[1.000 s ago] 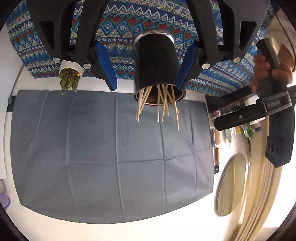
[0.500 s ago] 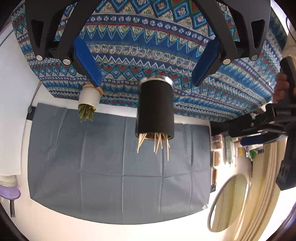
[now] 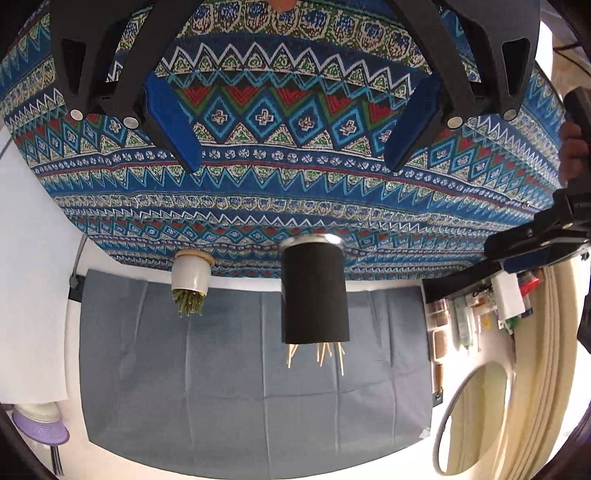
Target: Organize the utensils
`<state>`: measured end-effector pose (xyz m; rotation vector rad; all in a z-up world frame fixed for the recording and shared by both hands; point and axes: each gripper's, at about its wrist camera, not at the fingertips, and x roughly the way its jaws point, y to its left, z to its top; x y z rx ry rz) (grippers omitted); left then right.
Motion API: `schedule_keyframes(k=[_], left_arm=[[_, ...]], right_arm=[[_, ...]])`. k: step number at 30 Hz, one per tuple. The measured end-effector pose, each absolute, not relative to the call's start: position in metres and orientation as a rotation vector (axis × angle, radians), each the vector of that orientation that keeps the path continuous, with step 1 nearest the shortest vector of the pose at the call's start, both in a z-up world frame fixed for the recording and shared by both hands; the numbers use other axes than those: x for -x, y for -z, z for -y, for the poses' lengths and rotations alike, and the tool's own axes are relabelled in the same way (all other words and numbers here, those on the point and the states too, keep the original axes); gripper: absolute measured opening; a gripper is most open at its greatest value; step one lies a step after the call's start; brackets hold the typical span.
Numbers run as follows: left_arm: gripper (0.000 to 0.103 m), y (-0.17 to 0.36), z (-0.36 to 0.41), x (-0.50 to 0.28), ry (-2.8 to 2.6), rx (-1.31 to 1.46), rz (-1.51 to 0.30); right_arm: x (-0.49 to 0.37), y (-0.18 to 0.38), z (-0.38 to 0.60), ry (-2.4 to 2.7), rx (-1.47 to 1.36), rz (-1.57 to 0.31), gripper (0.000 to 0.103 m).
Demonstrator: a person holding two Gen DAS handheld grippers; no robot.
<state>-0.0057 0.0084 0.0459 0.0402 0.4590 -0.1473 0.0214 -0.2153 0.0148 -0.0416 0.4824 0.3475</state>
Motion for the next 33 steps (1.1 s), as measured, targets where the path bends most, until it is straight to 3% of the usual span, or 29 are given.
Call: schedule_keyframes(k=[10, 17, 33], left_arm=[[0.097, -0.009, -0.012, 0.027, 0.076, -0.006, -0.468], [0.097, -0.005, -0.006, 0.036, 0.061, -0.059, -0.392], [0.097, 0.0, -0.013, 0.026, 0.028, -0.008, -0.449]], right_arm=[[0.004, -0.011, 0.222, -0.329, 0.025, -0.359, 0.095], [0.002, -0.003, 0.218, -0.365, 0.013, -0.367, 0.095], [-0.003, -0.002, 0.231, -0.367, -0.088, -0.381, 0.095]])
